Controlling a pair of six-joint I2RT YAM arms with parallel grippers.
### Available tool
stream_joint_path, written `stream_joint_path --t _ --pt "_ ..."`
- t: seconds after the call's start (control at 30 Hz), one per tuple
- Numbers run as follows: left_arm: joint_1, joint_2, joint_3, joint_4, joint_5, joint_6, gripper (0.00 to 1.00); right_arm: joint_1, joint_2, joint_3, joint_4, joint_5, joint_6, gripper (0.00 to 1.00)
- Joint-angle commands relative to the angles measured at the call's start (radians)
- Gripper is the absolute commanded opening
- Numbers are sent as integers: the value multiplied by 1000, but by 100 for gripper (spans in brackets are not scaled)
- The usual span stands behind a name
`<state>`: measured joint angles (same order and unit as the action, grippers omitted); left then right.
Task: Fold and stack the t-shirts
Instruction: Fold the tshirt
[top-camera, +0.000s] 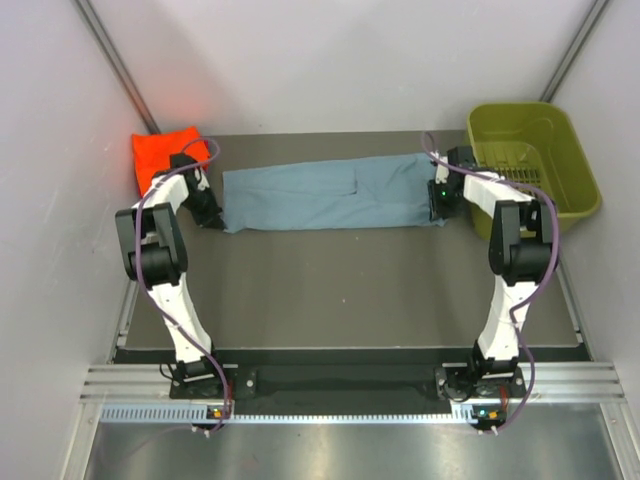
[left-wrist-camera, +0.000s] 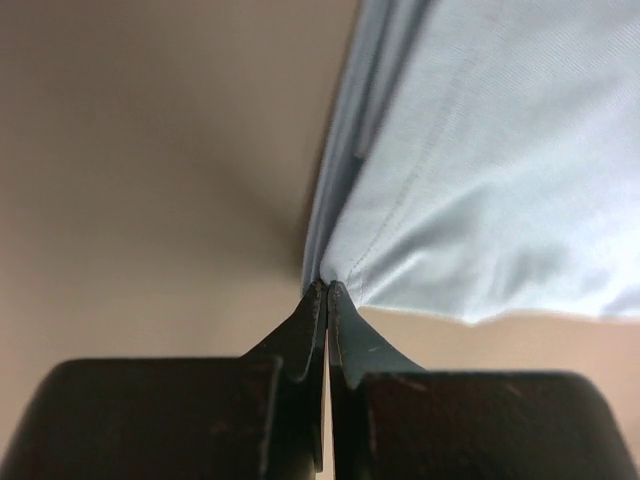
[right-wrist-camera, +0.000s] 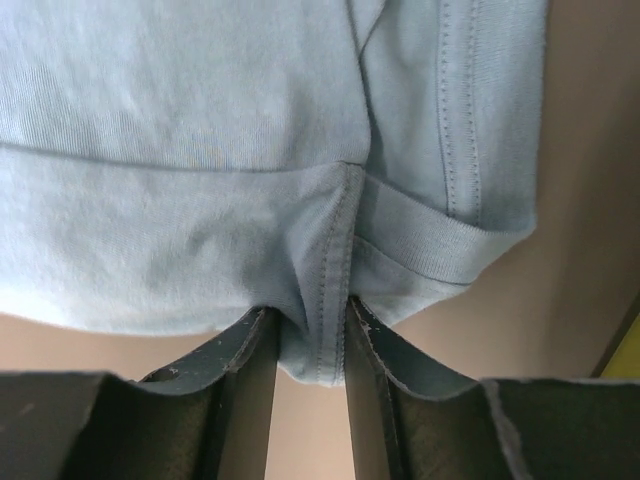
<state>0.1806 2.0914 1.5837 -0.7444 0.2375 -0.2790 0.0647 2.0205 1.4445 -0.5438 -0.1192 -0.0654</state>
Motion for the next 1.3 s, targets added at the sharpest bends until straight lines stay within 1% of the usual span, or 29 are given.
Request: stream_joint_path --t 0.0,0.13,0.4,0.53,0.63,0.73,0.93,1.07,1.17,1.2,1.23,1.27 --pt "0 -154 -94 -52 74 -49 0 15 63 57 33 29 12 31" --pt "0 -229 -212 -52 112 -77 0 15 106 129 31 36 4 31" --pt "-18 -373 -346 -72 138 -78 0 15 204 292 44 52 -7 34" --pt "-41 -455 -433 -87 137 -63 0 12 256 408 50 50 2 34" --pt "-73 -528 -479 -90 128 -43 0 14 303 494 57 41 15 34" --pt "-111 -565 -505 -101 115 -29 0 17 356 574 67 36 24 34" --pt "-150 -633 -583 -134 103 3 0 23 445 703 90 26 32 34" --pt "-162 -669 -633 -138 120 9 0 29 474 732 110 39 24 34" --pt "-178 -691 -665 -138 135 9 0 27 452 729 117 47 19 39" --pt "-205 -695 -671 -136 141 9 0 26 443 726 117 56 18 51" --pt "-207 -703 -686 -133 147 9 0 23 417 715 116 62 12 56" --pt "-207 -709 -692 -130 161 9 10 18 399 706 114 70 12 60"
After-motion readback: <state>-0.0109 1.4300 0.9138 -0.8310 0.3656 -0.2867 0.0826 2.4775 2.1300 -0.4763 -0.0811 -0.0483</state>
